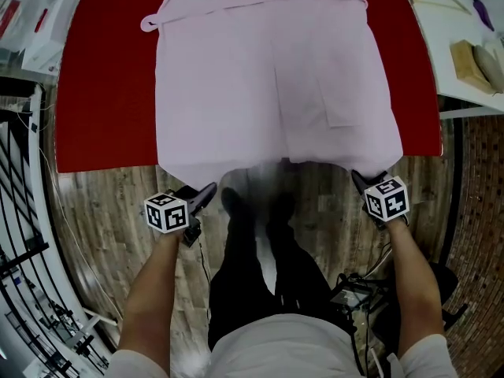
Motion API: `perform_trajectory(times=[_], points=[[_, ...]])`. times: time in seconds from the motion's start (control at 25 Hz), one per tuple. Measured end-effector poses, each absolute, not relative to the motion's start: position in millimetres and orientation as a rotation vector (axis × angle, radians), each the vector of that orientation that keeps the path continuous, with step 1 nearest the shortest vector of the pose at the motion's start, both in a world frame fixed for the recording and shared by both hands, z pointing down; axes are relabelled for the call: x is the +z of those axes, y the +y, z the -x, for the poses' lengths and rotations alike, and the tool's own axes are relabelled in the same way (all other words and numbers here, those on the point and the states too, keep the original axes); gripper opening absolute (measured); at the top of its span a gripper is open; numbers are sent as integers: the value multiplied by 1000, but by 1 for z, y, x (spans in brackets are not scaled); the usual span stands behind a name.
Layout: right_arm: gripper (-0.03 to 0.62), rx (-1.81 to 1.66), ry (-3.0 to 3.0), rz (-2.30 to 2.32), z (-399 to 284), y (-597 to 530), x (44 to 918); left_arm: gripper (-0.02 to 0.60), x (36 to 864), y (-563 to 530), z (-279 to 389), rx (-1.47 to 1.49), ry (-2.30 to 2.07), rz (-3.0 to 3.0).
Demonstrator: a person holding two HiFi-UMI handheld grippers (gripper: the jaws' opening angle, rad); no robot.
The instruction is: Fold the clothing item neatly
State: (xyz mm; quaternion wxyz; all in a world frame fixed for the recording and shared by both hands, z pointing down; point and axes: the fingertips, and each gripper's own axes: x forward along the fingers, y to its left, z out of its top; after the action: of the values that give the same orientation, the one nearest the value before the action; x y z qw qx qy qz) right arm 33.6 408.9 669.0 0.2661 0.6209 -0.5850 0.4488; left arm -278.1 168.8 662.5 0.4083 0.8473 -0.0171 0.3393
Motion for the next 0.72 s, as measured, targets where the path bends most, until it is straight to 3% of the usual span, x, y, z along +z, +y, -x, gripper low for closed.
perform_trajectory(times=[0.72], points=[[41,1116,-1672,-1750,14,404,562,15,562,202,281,748,5,-2239]])
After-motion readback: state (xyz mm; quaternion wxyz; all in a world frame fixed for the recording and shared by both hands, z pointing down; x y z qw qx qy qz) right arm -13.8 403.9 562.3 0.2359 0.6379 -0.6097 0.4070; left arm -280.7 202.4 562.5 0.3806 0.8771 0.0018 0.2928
